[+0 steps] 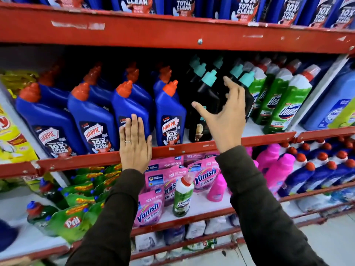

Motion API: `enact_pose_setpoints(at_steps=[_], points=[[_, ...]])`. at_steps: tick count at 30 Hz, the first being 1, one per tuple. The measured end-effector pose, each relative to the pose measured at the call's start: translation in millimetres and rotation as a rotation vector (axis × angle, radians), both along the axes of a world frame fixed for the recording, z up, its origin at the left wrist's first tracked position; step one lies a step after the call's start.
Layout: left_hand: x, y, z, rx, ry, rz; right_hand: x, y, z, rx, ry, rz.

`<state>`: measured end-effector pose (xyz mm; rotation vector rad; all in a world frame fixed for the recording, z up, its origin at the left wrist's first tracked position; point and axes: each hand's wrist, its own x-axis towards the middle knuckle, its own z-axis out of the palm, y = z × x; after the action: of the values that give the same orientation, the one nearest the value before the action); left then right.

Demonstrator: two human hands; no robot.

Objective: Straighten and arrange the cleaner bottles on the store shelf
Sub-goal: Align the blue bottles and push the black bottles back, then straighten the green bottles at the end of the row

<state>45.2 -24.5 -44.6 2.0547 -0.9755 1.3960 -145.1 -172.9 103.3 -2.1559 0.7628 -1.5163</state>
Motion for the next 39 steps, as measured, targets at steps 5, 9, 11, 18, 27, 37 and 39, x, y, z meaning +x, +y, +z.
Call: enact_pose_setpoints(at_steps=[5, 9, 11, 18, 27, 37, 39], points=[[-3, 2, -1, 0.015, 0.028, 0.057, -21, 50, -104, 0.2, 0.319, 0.162], [-5, 2, -1, 0.008, 0.031, 0.089, -32, 68, -189, 0.434, 0.686, 0.159], [-5, 2, -1, 0.011, 0.024, 0.082, -37, 69, -208, 0.481, 0.696, 0.171], [-6, 3, -1, 0.002, 0.037, 0.074, -67, 48, -199, 0.442, 0.407, 0.164], [-6, 4, -2, -0.007, 0.025, -0.013, -115, -35, -35, 0.153, -0.097, -0.172], [-2, 3, -4, -0.024, 0.016, -0.06, -98, -125, 26, 0.11, -0.082, -0.212], [-1, 3, -4, -0.025, 0.014, -0.064, -93, -136, 32, 0.118, -0.034, -0.2]])
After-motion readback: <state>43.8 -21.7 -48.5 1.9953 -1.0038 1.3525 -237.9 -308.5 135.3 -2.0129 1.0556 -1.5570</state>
